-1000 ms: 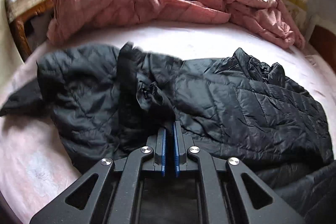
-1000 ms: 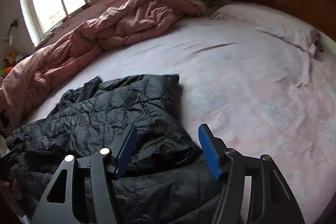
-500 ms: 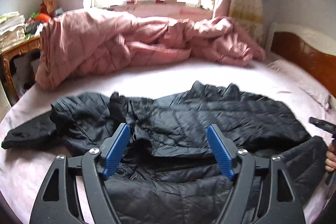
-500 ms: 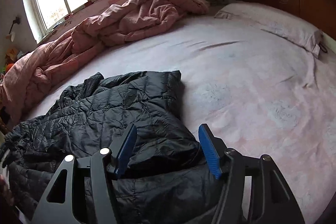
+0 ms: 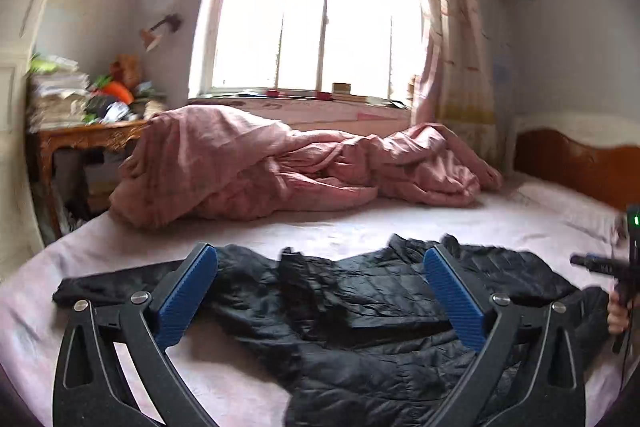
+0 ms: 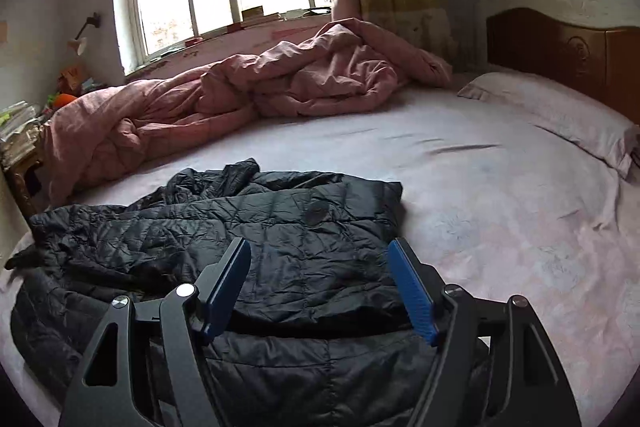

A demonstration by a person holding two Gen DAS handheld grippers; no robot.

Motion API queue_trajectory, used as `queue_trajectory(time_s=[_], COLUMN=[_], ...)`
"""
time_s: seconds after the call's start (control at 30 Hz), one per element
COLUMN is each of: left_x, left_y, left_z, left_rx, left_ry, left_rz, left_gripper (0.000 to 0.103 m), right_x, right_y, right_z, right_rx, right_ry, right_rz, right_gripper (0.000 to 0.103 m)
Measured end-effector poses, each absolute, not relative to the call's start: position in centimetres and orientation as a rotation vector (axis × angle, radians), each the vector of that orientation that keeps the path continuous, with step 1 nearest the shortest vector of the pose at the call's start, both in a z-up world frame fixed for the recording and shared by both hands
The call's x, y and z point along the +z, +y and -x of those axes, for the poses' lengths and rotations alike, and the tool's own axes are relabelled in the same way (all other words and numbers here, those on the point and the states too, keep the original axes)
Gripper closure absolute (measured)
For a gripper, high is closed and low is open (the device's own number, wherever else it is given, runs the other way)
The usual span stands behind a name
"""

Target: Fold large clothes

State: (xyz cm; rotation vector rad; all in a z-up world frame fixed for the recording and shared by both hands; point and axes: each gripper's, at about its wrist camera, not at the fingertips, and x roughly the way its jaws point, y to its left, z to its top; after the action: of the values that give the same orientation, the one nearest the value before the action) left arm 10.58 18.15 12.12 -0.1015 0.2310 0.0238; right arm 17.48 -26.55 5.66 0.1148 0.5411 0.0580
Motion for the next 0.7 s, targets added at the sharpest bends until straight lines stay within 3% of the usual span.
queue_trajectory(time_s=[0.47,0.5,0.6,0.7], left_x=[11.2,10.6,8.3,5.8], left_y=[26.5,26.9,28.5,30.6], left_z=[-18.8,-19.5,-21.9,-23.5], left_rx=[0.117,0.140,0.166,0.180], left_ry=[0.370,0.386,0.464,0.518], left_rz=[0.437,0.440,0.438,0.464], left_gripper=[0.001,0.002,0.023,0.025], right_x=[4.9,4.7,4.2,3.7], right_y=[-25.0,-24.9,-24.8,-24.7], right_z=[-17.3,-17.5,-17.8,-18.0], right_rx=[0.128,0.135,0.143,0.144], right_ry=[0.569,0.576,0.596,0.614], right_rz=[-0.121,-0.126,-0.131,-0.135], right_gripper=[0.030,0.030,0.030,0.030])
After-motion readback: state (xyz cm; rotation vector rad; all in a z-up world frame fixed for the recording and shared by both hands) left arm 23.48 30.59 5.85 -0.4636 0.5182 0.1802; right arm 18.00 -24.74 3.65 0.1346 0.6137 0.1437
